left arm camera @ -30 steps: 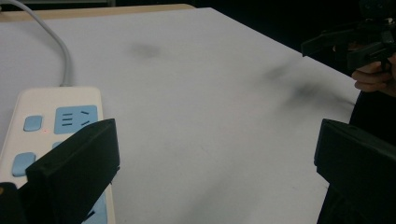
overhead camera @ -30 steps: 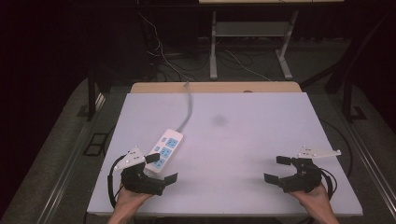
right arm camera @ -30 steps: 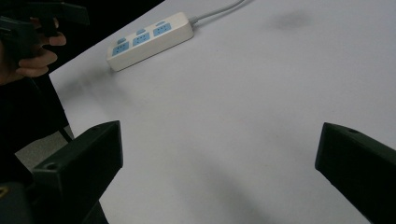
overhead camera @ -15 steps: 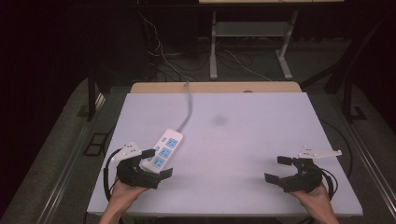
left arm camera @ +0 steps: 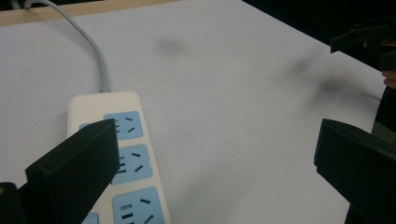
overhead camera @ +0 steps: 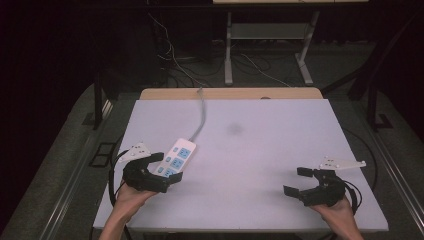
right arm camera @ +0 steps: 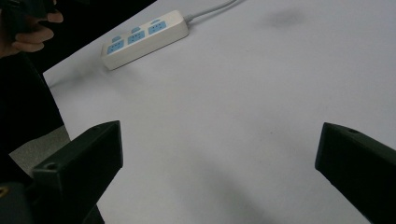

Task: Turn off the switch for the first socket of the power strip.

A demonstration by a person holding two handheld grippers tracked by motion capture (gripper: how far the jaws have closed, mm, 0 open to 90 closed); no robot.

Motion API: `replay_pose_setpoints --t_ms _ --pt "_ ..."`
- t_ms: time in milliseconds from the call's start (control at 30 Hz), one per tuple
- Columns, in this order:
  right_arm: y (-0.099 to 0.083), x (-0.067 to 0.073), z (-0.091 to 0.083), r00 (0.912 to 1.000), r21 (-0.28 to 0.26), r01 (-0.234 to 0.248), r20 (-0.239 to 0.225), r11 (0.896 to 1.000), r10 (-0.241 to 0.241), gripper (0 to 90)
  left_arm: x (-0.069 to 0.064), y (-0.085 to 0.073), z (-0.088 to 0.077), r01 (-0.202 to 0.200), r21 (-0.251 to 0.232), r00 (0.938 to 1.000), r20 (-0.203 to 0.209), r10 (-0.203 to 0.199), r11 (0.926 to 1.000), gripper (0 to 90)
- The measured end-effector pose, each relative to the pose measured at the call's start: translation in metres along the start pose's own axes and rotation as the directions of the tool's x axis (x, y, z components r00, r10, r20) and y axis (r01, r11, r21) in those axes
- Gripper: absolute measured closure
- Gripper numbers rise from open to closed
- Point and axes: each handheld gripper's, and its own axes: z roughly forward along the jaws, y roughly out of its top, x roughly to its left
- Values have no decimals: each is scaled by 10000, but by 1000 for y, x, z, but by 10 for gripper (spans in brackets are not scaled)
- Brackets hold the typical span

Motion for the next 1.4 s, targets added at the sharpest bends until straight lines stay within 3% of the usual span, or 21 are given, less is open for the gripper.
replay_pose_setpoints --t_ms 733,1133,1400 --pt "0 0 3 9999 215 96 43 9997 -97 6 13 25 7 -319 613 9994 -135 328 9976 0" --pt "0 0 4 9999 295 134 42 9995 -135 6 20 44 18 -647 1167 9976 -178 672 9911 0" --pt "0 0 5 9998 374 204 19 9991 -205 6 31 54 26 -845 1714 9955 -283 906 9816 0"
